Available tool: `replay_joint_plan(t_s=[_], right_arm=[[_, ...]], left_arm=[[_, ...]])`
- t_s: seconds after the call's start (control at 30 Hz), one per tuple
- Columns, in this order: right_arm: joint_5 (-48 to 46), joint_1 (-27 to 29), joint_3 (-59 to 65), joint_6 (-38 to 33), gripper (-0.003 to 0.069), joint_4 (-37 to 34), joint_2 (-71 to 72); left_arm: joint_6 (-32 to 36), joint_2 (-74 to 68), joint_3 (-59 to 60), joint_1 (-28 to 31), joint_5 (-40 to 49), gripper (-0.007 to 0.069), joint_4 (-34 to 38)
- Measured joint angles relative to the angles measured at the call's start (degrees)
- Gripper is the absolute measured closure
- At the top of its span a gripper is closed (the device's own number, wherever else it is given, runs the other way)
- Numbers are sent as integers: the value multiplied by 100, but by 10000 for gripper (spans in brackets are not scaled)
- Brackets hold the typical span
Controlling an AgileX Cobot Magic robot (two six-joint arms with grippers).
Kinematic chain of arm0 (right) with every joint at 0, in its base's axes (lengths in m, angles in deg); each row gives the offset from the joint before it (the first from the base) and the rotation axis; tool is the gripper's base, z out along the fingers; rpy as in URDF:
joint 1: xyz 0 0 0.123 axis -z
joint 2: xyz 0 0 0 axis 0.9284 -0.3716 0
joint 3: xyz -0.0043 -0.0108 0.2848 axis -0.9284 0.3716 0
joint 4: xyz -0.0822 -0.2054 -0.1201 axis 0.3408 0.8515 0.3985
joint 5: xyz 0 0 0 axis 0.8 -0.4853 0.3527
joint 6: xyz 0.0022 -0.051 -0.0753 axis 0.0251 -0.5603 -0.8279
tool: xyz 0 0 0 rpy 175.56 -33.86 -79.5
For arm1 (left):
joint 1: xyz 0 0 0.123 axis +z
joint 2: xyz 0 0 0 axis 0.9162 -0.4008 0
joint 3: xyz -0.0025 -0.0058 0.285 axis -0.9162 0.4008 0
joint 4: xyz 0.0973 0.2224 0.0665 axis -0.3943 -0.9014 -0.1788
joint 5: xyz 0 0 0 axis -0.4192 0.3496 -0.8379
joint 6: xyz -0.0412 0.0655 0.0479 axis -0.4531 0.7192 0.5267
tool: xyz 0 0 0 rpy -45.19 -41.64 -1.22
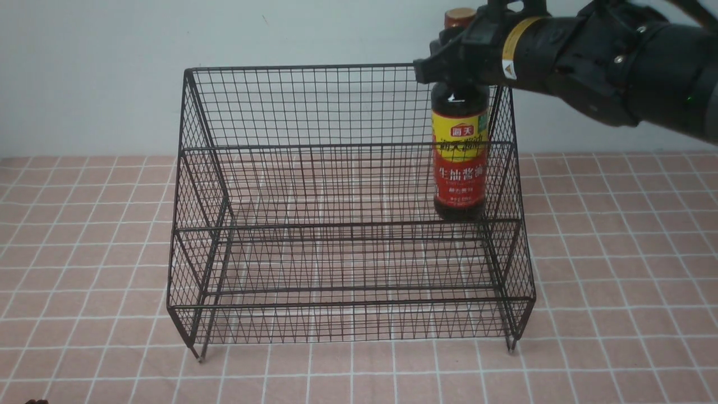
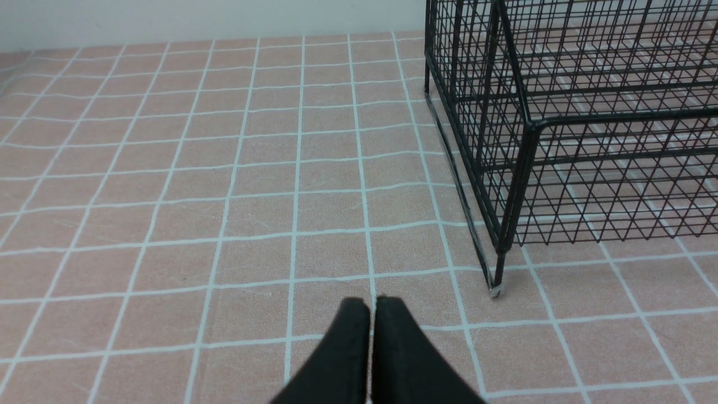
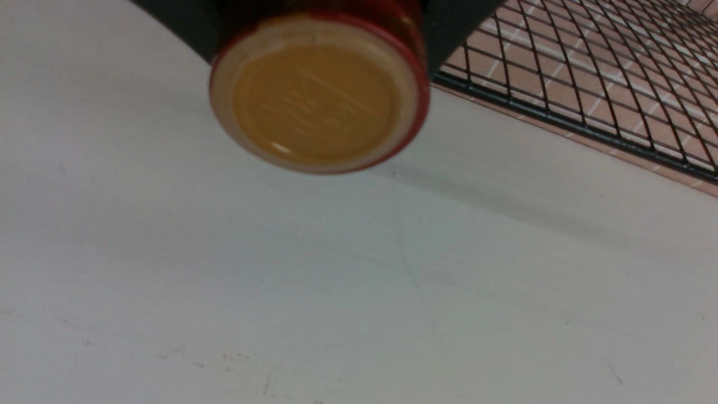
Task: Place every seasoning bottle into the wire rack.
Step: Use the right arm to put the condiment bottle back on the shelf
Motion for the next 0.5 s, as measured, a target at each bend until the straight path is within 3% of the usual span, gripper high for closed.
replay_joint_plan(t_s=[0.5], right_arm=[[32, 0, -37, 0, 358, 7, -98]], left_arm=[[0, 0, 0, 0, 0, 631, 0]])
